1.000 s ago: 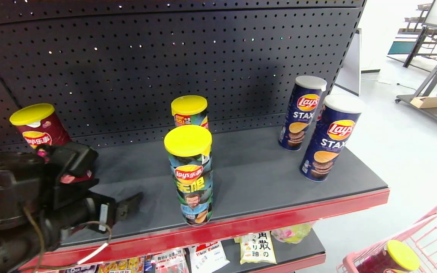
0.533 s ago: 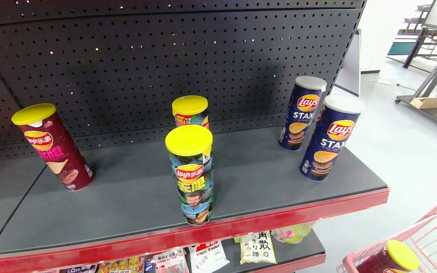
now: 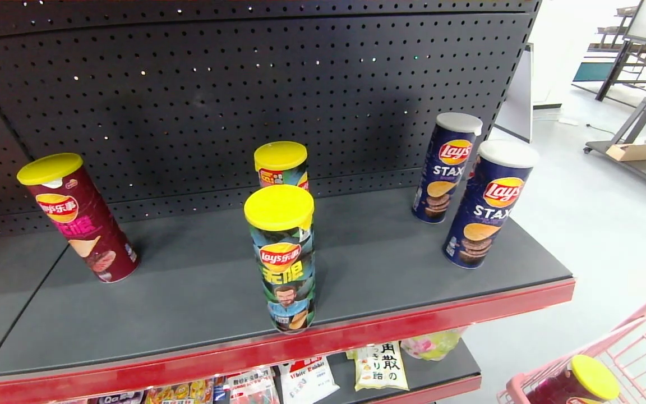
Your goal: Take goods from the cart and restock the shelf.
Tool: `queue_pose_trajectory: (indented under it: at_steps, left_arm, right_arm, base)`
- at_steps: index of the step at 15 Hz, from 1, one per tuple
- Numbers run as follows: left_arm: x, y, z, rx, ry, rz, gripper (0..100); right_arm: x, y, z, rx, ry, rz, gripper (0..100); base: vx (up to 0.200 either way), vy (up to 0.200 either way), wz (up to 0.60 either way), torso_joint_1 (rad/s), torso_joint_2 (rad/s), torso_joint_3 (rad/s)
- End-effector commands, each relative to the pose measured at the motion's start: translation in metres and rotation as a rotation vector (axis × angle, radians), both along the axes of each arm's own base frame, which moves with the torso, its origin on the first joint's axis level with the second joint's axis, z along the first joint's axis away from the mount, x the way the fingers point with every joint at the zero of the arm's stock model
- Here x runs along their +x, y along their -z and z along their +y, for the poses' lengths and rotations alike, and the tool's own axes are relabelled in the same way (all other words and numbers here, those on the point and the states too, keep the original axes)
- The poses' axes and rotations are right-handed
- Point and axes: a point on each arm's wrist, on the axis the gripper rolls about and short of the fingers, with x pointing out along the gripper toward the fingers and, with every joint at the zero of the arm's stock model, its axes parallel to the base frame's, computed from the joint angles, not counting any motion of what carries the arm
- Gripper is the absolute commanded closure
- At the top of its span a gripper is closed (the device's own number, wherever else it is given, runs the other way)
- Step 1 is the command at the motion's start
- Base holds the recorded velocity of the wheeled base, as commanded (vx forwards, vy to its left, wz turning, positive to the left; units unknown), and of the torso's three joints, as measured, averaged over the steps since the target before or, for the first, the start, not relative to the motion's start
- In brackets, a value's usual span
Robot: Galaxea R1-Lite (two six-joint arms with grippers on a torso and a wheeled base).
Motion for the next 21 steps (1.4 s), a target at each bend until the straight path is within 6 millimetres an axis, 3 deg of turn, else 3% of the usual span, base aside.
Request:
queue_pose_trajectory:
  at_steps: [1, 5, 8, 17, 21]
  left_arm:
    - [-0.001, 0.0, 0.0, -0.002, -0.003, -0.006, 0]
    - [-0.003, 0.007, 0.001, 0.007, 0.002, -0.001, 0]
    - [-0.007, 0.013, 0.002, 0.008, 0.007, -0.022, 0]
    - [-0.026, 0.026, 0.008, -0.006, 0.03, -0.117, 0]
    - [-0.03, 0.031, 0.01, -0.012, 0.03, -0.134, 0]
  right_arm:
    - [0.0, 0.001, 0.0, -0.009, -0.005, 0.007, 0]
    - [0.0, 0.004, 0.0, -0.017, -0.007, 0.018, 0]
    - [0.001, 0.005, 0.0, -0.027, -0.011, 0.023, 0]
    - [0.001, 0.012, 0.0, -0.06, -0.027, 0.05, 0]
    - [-0.001, 0.015, 0.0, -0.06, -0.027, 0.048, 0]
  base:
    - [-0.2, 0.0, 0.0, 0.002, 0.0, 0.002]
    - [-0.2, 0.0, 0.0, -0.001, 0.0, 0.004]
    - [0.0, 0.0, 0.0, 0.0, 0.0, 0.0]
    - [0.0, 0.0, -0.6, 0.004, 0.0, 0.005]
    - [0.0, 0.0, 0.0, 0.0, 0.0, 0.0]
